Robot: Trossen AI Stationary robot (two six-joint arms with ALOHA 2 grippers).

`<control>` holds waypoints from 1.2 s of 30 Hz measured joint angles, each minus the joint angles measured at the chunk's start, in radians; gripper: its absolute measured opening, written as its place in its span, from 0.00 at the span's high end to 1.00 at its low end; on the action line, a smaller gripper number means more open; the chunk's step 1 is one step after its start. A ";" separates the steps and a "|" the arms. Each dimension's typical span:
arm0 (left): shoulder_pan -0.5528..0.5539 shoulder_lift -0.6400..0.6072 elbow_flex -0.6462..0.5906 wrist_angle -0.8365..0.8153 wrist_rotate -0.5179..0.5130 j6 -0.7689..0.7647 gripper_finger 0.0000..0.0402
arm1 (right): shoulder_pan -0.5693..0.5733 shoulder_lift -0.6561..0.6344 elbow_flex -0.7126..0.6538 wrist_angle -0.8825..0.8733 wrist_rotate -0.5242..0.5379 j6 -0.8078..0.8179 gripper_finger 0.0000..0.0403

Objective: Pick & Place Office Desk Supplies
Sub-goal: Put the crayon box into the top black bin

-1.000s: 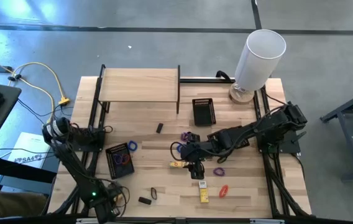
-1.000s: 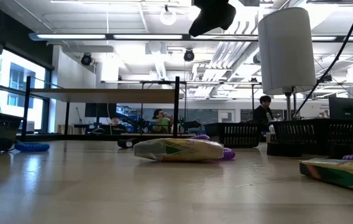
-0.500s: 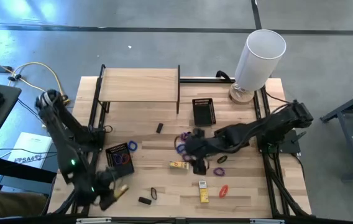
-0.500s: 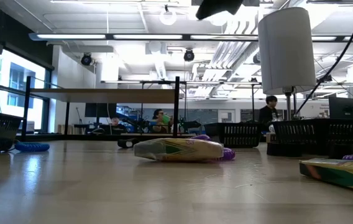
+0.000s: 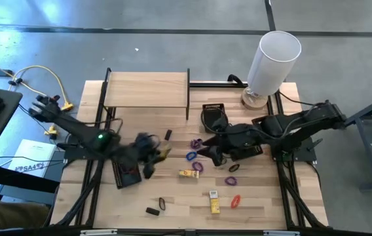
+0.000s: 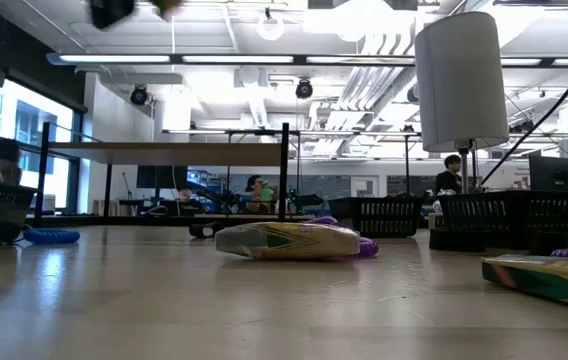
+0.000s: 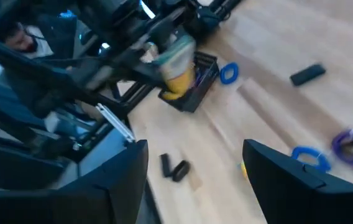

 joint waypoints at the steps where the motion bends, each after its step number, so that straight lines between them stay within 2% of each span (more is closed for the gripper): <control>1: 0.024 0.014 0.000 0.013 0.000 0.049 0.73 | -0.001 0.001 0.000 0.000 -0.001 0.024 0.38; 5: 0.094 0.065 0.000 0.001 0.007 0.214 0.73 | -0.032 0.017 -0.001 0.000 0.004 0.072 0.38; 11: 0.173 0.120 0.000 0.002 0.007 0.407 0.73 | -0.107 0.020 0.000 -0.007 0.114 0.074 0.38; 16: 0.223 0.138 0.000 0.001 0.010 0.527 0.73 | -0.173 0.076 -0.002 0.022 0.076 0.131 0.38; 21: 0.266 0.137 0.000 -0.001 0.036 0.587 0.73 | -0.216 0.150 -0.004 0.076 -0.003 0.152 0.38; 24: 0.292 0.137 0.000 -0.008 0.100 0.607 0.73 | -0.227 0.205 0.003 0.215 -0.041 0.118 0.38; 28: 0.318 0.143 0.001 -0.013 0.121 0.614 0.73 | -0.232 0.247 0.005 0.231 -0.084 0.141 0.38; 36: 0.336 0.147 0.000 -0.027 0.134 0.621 0.73 | -0.235 0.293 0.000 0.204 -0.087 0.140 0.38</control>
